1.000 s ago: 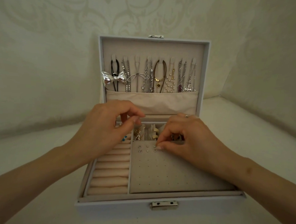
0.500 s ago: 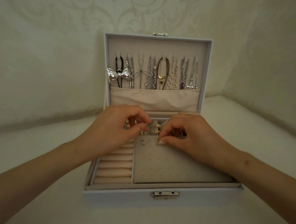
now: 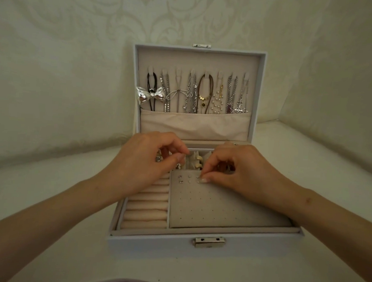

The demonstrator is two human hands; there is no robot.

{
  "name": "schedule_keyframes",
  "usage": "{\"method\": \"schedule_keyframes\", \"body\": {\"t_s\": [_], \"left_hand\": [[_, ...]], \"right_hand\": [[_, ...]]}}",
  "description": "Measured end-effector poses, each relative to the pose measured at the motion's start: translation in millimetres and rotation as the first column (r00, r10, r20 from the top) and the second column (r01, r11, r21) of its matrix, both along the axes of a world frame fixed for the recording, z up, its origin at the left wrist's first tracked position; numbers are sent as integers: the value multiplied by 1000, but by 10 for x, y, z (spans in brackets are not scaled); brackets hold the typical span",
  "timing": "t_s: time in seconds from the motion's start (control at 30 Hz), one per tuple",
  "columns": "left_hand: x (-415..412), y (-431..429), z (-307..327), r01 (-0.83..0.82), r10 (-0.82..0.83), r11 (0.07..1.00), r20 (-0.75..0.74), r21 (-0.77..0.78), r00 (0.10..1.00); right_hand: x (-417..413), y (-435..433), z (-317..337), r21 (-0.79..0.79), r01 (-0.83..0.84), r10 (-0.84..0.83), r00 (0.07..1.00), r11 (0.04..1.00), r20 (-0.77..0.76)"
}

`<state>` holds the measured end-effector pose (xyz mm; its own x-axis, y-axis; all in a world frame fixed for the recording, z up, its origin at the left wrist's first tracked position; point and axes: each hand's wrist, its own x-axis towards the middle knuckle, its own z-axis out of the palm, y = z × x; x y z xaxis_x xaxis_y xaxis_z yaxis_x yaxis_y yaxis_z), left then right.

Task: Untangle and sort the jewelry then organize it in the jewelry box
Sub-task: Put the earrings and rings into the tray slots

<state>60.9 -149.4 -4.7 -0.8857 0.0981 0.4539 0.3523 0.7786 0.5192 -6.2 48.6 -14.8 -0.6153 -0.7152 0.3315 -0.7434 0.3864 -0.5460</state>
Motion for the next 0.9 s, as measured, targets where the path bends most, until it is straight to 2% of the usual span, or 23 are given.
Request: {"method": "schedule_keyframes", "body": {"t_s": [0.2, 0.33, 0.4, 0.47, 0.53, 0.6, 0.63, 0.7, 0.77, 0.83, 0.9], "left_hand": [[-24, -49, -33, 6, -6, 1000, -31, 5, 1000], [-14, -102, -76, -61, 66, 997, -96, 55, 993], [-18, -142, -110, -142, 159, 984, -170, 107, 972], [-23, -162, -129, -240, 276, 956, -243, 169, 930], [-55, -185, -107, -314, 391, 899, -234, 306, 890], [-160, -219, -10, -375, 484, 796, -128, 476, 865], [-229, -255, 54, -420, 522, 729, -42, 540, 852], [-345, -298, 221, -461, 500, 638, 123, 617, 857], [-389, -287, 369, -381, 360, 552, 200, 741, 911], [-376, -218, 509, -311, 233, 483, 223, 819, 947], [-341, -153, 617, -308, 178, 495, 252, 812, 951]], "right_hand": [[-17, 40, -44, -35, -70, 66, 991, 997, -115], [60, 192, -73, 150, -32, 96, 891, 988, -444], [75, 275, -58, 174, -22, 101, 885, 984, -455], [78, 339, 26, 58, 3, 14, 956, 998, -293], [34, 351, 162, -123, 138, -148, 986, 983, -75], [-109, 322, 299, -269, 364, -360, 931, 892, 65], [-208, 293, 377, -335, 456, -411, 890, 825, 198], [-421, 225, 544, -376, 570, -365, 791, 731, 491], [-587, 167, 676, -369, 596, -235, 700, 713, 675], [-649, 137, 770, -365, 573, -150, 661, 734, 736], [-636, 145, 819, -344, 555, -142, 654, 757, 743]]}}
